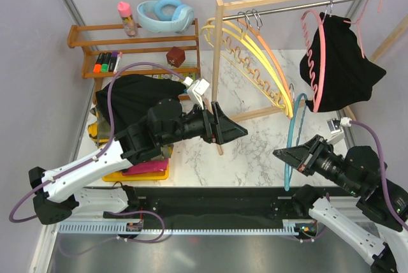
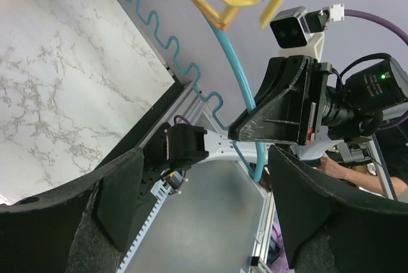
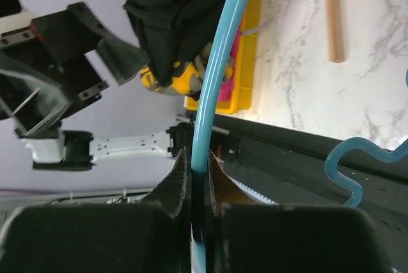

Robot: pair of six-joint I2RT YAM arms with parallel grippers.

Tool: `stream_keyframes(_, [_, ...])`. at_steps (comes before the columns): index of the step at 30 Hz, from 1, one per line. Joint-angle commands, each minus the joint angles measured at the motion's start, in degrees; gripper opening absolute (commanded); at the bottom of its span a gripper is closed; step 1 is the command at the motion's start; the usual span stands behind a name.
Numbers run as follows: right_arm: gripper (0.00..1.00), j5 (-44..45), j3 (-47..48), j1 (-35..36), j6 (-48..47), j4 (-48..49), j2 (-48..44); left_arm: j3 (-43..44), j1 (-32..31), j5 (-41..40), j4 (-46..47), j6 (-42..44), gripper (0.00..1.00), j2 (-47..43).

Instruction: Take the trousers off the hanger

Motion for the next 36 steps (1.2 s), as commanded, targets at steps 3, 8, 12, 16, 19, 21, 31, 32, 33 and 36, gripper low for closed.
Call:
stream_keyframes(3, [0.00,-8.2,2.9,0.3,-0.4,4.0,0.1,5.4,0.2,1.3,2.6,7.3,0.86,-1.0])
stream_keyframes(8, [0.00,-11.5,4.4,0.4,-1.4,4.8,1.2,6.5,0.1,1.2,2.1,7.3,0.86,-0.4])
stream_keyframes(12, [0.00,-5.1,8.8,1.1,-0.9,0.9,1.8,6.2,0.2,1.6,2.0,6.5,0.86,-0.3])
stream_keyframes(16, [0.00,2.8,12.4,2.6,0.8,-1.3,1.8,6.4,0.1,2.1,2.0,5.7,0.84,-0.3])
stream_keyframes(19, [0.00,4.8,14.4,4.2,0.9,-2.0,3.8,6.3,0.1,2.1,2.1,5.6,0.82,-0.4])
stream_keyframes(21, [0.00,6.0,15.8,4.5,0.9,-2.7,4.6,6.2,0.1,2.2,2.1,5.7,0.82,-0.5])
stream_keyframes(31, [0.00,9.5,11.7,5.7,-1.6,-7.1,7.2,6.2,0.2,3.8,2.4,5.9,0.84,-1.0])
stream_keyframes(32, [0.00,11.4,12.1,5.8,-1.7,-7.2,7.2,6.1,0.1,3.8,2.3,5.9,0.84,-1.1])
stream_keyframes(33, [0.00,12.1,12.5,6.0,-1.8,-7.1,7.3,6.1,0.1,3.8,2.3,5.8,0.84,-1.1])
stream_keyframes(36, [0.00,14.5,15.2,7.0,-2.2,-7.0,10.1,6.0,0.2,4.0,2.4,5.4,0.84,-0.9])
